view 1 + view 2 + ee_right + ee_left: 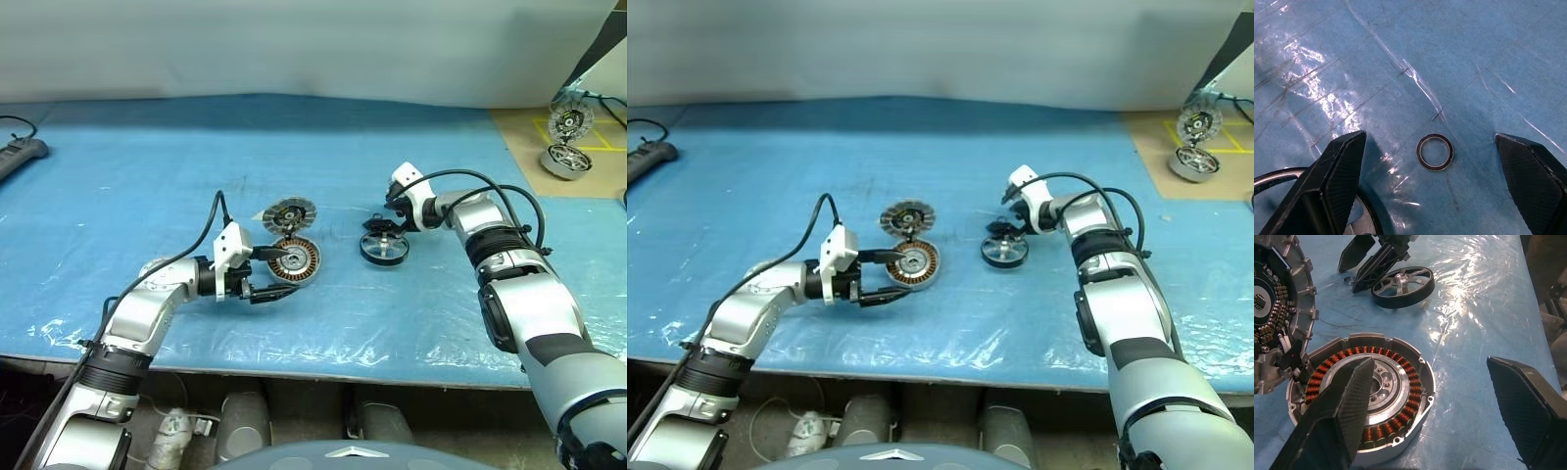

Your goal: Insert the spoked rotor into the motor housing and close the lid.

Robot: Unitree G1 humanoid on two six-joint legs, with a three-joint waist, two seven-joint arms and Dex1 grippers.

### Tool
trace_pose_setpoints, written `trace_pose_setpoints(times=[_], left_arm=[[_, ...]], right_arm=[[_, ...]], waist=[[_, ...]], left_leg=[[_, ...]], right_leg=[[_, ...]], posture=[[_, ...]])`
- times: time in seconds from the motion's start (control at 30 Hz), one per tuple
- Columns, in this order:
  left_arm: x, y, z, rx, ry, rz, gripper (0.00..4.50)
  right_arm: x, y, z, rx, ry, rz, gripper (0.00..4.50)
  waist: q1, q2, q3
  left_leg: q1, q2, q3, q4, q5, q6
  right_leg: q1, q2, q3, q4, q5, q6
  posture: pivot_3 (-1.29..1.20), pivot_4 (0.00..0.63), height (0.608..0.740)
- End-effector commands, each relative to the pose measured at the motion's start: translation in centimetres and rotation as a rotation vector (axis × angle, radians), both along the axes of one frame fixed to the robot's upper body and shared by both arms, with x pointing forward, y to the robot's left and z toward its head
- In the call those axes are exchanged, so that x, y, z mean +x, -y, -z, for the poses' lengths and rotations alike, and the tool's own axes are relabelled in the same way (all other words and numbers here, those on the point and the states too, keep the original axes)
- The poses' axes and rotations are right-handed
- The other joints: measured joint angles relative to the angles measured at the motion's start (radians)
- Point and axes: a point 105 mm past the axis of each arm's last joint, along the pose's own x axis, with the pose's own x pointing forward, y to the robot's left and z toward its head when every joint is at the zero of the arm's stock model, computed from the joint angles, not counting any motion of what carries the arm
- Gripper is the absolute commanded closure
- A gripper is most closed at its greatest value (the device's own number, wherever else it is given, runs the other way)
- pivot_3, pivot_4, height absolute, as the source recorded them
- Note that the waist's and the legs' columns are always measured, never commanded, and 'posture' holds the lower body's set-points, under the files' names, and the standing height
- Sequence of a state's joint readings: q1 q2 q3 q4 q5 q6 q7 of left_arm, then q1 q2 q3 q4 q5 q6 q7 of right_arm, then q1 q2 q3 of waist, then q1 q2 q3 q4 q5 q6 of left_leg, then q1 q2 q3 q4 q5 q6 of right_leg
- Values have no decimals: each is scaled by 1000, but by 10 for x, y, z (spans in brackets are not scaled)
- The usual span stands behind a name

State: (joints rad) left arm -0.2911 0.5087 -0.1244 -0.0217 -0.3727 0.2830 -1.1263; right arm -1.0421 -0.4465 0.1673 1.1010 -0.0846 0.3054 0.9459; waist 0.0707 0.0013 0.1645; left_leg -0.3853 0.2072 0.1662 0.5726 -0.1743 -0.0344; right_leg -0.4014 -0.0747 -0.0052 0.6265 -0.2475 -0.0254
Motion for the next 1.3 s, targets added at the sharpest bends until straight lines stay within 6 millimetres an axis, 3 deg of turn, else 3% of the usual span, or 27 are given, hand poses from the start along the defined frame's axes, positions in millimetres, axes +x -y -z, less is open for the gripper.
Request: trace_pose_setpoints(times=[0.03, 0.37, 0.63, 0.83, 1.0, 1.17, 1.3], left_arm=[[-2, 6, -10, -7, 41, 28, 559], [0, 8, -10, -1, 50, 33, 559], [1, 9, -11, -2, 58, 33, 559], [1, 10, -12, -8, 58, 33, 559], [2, 7, -17, -28, 57, 21, 559], [3, 0, -22, -57, 49, 2, 559], [3, -1, -24, -57, 57, -2, 559]], right_arm=[[-11, 15, 29, -114, -69, 8, 415], [-14, 14, 29, -162, -53, -47, 3815], [-11, 9, 20, -138, -14, -66, 3815], [-22, -6, 6, -49, 15, -170, 3904], [-28, -1, 7, -45, 54, -93, 3904], [-56, 27, 17, -112, 94, -41, 3904], [-92, 26, 15, -58, 112, -79, 3904]], waist=[[0, 0, 0], [-1, 0, 0], [-1, 0, 0], [-1, 0, 0], [-1, 0, 0], [15, 0, 0], [29, 0, 0]], left_leg=[[0, 0, 0, 0, 0, 0], [0, 0, 0, -1, 0, 0], [0, 0, 0, -2, 0, 0], [-1, 0, 0, -3, 0, 0], [-1, 0, 1, -5, 0, 0], [-1, -1, 1, -7, 1, -1], [1, -1, 1, -10, 0, -1]], right_leg=[[0, 0, 0, 0, 0, 0], [0, 0, 0, -1, 0, 0], [0, 0, 0, -2, 0, 0], [-1, 1, 0, -3, 0, 0], [-2, 1, 0, -3, 0, 0], [-2, 1, 1, -5, 0, 0], [-1, 1, 1, -9, 0, 1]], posture=[[0, 150, 740], [0, 150, 740], [0, 150, 740], [0, 150, 740], [0, 150, 740], [0, 150, 740], [0, 150, 740]])
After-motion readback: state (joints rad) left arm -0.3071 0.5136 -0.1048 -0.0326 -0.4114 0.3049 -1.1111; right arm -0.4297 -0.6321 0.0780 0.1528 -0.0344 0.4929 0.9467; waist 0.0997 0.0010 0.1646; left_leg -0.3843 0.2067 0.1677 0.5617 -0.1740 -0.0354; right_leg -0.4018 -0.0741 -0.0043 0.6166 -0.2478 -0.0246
